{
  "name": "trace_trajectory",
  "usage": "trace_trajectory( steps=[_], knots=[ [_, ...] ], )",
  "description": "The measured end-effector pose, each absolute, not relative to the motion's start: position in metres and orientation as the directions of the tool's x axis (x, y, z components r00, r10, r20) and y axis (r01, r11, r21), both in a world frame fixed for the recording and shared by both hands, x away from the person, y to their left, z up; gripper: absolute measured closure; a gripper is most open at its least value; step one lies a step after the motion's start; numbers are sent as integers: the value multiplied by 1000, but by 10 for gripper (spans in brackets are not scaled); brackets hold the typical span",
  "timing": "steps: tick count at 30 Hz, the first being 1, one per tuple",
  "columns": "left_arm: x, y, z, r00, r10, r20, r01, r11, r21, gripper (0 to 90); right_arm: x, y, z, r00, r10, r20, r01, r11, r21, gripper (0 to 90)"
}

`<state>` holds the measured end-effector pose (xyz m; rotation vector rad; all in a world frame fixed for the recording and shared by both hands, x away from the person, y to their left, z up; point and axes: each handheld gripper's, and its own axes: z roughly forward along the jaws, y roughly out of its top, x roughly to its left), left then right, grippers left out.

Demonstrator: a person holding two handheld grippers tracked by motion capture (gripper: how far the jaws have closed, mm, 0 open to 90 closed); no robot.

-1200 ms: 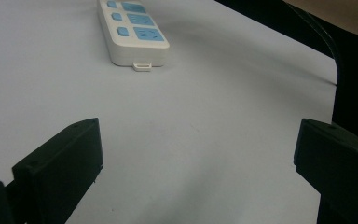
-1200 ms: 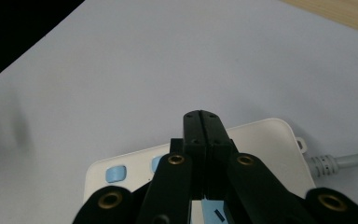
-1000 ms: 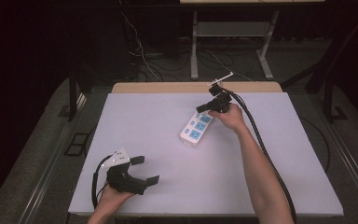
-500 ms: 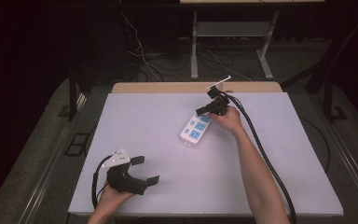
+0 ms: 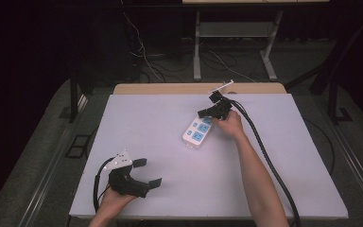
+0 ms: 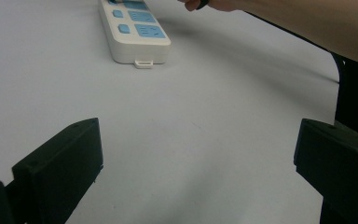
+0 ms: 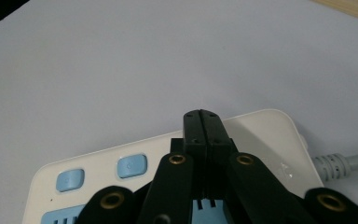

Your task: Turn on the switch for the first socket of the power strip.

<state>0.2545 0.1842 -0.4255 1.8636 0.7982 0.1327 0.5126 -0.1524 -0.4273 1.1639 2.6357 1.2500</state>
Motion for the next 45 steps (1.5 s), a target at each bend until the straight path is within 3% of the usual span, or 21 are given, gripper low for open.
trace_trajectory(
  steps=[26, 31, 45],
  knots=[
    [255, 185, -425, 766, 584, -269, 463, -210, 861, 1, 508, -147, -425, -713, 656, 248, 622, 429, 655, 900],
    [255, 185, -426, 768, 581, -270, 463, -213, 860, 1, 505, -142, -417, -722, 674, 158, 598, 492, 632, 900],
    [257, 182, -426, 777, 570, -268, 460, -222, 860, 2, 489, -151, -386, -746, 643, 172, 573, 488, 658, 900]
  ],
)
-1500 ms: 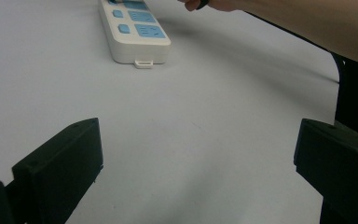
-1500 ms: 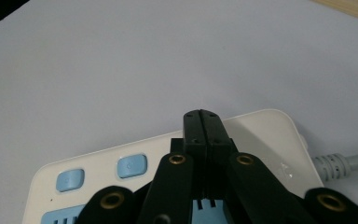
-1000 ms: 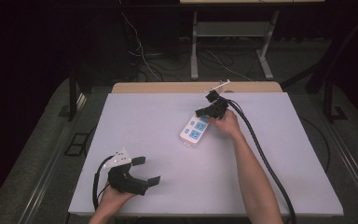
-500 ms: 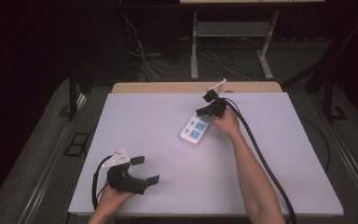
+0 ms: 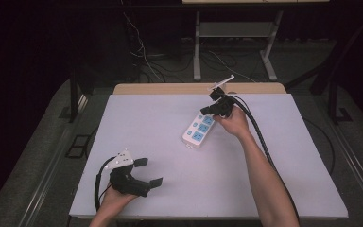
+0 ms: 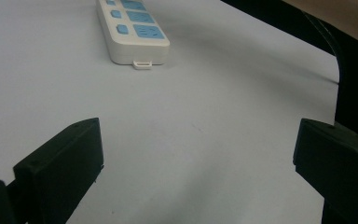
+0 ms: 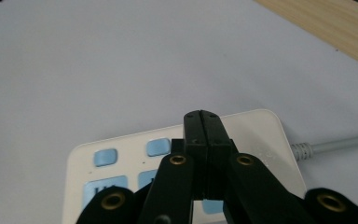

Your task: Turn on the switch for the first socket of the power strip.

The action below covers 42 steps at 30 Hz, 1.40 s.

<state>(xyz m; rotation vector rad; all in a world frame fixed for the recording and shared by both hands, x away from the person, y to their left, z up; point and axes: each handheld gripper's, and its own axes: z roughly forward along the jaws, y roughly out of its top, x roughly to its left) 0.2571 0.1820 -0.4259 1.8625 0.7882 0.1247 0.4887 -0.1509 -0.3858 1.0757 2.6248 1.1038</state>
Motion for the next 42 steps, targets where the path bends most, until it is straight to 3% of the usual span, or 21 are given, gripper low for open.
trace_trajectory(
  steps=[14, 30, 42],
  knots=[
    [256, 180, -426, 780, 564, -271, 460, -222, 860, 2, 461, -170, -351, -760, 631, 155, 549, 495, 674, 900],
    [257, 178, -428, 780, 561, -276, 466, -227, 855, 2, 430, -214, -342, -724, 660, 198, 582, 432, 689, 893],
    [258, 178, -428, 783, 558, -274, 464, -230, 855, 3, 400, -236, -337, -686, 693, 220, 597, 364, 715, 569]
  ],
)
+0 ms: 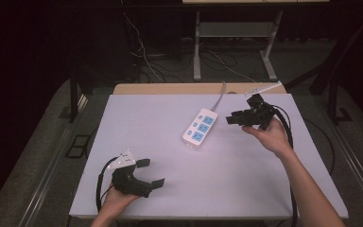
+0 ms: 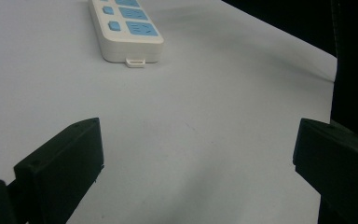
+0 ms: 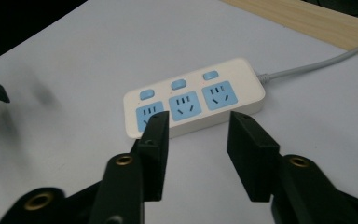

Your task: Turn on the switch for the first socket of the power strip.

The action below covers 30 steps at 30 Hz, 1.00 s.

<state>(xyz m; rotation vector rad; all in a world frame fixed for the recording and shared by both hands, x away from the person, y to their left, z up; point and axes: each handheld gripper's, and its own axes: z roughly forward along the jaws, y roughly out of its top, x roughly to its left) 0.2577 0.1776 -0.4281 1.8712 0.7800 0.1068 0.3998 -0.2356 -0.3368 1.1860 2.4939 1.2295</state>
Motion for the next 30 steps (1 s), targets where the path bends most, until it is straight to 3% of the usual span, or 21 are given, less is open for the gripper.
trace_trajectory(
  steps=[9, 14, 30],
  knots=[
    [258, 177, -429, 784, 556, -277, 467, -233, 853, 3, 374, -242, -340, -656, 719, 230, 618, 337, 710, 143],
    [259, 178, -429, 781, 559, -278, 469, -230, 853, 3, 358, -246, -347, -667, 699, 257, 619, 328, 714, 2],
    [258, 177, -429, 780, 559, -281, 473, -232, 850, 2, 303, -271, -377, -671, 670, 318, 621, 273, 735, 2]
  ],
)
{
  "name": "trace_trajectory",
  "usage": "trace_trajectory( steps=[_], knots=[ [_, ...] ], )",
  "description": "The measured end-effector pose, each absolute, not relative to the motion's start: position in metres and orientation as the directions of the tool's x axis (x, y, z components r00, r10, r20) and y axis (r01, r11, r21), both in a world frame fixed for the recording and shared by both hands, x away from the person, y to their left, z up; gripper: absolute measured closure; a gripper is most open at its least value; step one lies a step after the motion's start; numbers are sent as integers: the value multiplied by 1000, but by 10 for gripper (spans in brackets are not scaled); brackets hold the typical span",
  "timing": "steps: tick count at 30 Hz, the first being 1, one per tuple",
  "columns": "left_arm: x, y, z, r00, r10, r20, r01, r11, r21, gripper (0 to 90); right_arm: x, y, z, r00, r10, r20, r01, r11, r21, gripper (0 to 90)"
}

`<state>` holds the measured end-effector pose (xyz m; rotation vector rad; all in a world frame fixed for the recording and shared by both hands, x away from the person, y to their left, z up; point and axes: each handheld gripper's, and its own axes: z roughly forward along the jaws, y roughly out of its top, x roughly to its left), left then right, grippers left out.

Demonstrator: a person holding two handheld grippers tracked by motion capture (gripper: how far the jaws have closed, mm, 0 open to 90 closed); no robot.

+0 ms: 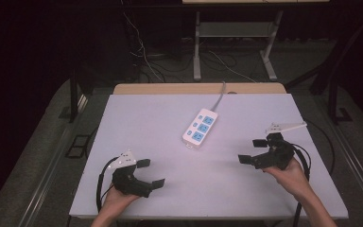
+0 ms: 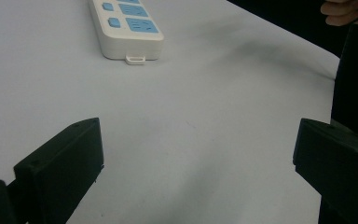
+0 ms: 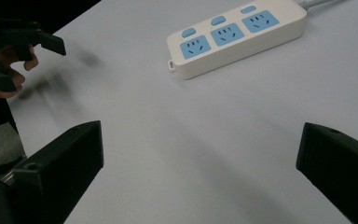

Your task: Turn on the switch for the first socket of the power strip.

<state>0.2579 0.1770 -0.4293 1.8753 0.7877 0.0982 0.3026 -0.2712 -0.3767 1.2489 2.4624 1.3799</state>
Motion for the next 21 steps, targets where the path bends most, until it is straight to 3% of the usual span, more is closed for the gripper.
trace_trajectory(
  steps=[21],
  knots=[
    [258, 176, -430, 777, 564, -279, 479, -244, 843, 0, 258, -289, -421, -632, 696, 340, 628, 203, 751, 2]
  ],
)
